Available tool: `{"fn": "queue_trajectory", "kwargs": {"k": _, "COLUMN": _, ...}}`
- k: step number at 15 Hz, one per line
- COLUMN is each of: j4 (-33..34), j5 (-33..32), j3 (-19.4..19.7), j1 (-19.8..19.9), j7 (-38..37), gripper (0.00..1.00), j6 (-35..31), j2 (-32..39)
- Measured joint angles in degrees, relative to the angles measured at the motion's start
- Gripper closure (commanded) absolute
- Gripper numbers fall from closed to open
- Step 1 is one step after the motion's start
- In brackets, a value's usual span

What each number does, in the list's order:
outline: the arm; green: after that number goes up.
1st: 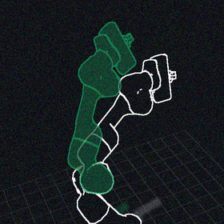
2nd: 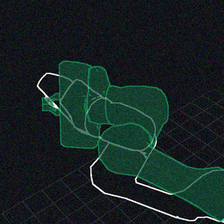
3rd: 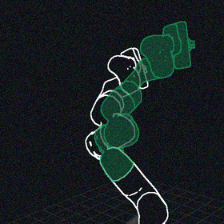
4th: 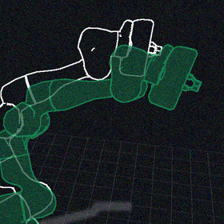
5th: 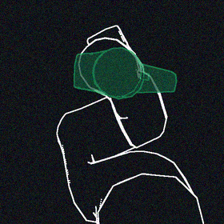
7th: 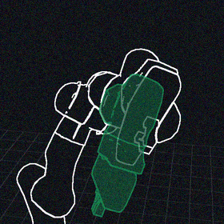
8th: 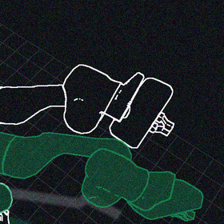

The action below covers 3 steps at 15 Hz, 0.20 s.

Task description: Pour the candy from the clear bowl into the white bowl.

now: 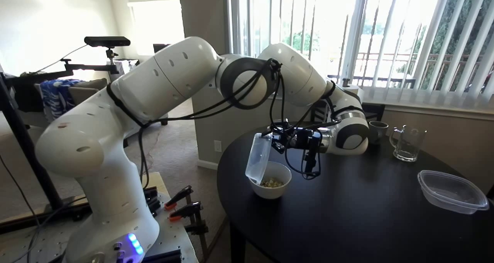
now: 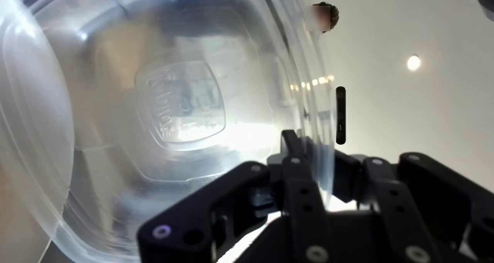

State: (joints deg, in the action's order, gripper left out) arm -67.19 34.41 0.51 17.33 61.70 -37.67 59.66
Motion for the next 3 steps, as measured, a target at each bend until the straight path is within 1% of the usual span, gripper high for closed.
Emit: {"fn": "queue_trajectory", "kwargs": {"k": 3, "j4": 1.65, "j5": 1.58, "j3": 0.00, "j1": 0.31, "j7": -2.35, "gripper": 0.97, "j6": 0.14, "j2": 1.19}}
